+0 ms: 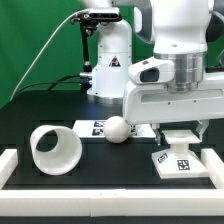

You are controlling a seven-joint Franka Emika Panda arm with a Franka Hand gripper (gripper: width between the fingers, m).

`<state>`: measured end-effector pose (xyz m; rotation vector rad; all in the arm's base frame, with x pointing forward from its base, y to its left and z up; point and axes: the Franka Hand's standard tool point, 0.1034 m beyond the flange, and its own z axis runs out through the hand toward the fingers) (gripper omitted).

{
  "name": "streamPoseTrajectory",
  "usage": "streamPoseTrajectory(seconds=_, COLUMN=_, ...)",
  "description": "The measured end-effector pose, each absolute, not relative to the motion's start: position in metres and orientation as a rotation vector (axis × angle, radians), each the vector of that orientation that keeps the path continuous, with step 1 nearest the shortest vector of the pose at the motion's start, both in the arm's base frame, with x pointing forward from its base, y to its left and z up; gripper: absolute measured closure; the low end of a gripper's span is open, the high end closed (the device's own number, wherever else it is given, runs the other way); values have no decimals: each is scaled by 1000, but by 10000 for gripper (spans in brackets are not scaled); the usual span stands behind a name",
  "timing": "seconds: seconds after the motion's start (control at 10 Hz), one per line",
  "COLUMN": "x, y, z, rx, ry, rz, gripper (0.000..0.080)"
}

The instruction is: Assemble lamp

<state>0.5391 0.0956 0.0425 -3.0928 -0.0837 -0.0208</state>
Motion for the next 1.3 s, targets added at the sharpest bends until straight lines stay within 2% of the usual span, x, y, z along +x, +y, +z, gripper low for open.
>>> streamPoseTrajectory(seconds=0.2, x=584, y=95, z=43, rx=-3086, ry=-46, rz=-53, gripper=267)
streamPoseTrajectory(seconds=0.4, x=615, y=96, z=44, rx=-3082, ry=55, rz=-25, gripper=267)
streamPoseTrajectory(seconds=0.9, x=615, y=96, z=44, rx=-3101, ry=106, rz=-33, gripper=267)
streamPoseTrajectory(seconds=1.0, x=615, y=97, z=44, rx=-3101, ry=106, rz=-32, gripper=146)
streamPoseTrajectory(seconds=1.1, x=615, y=97, z=45, rx=-3101, ry=106, rz=-35, gripper=109)
streamPoseTrajectory(seconds=1.2, x=613, y=95, z=55, rx=-3100, ry=104, rz=-27, gripper=103)
streamPoseTrajectory(seconds=1.3, x=602, y=89, z=77, rx=-3099, ry=116, rz=-10, gripper=103)
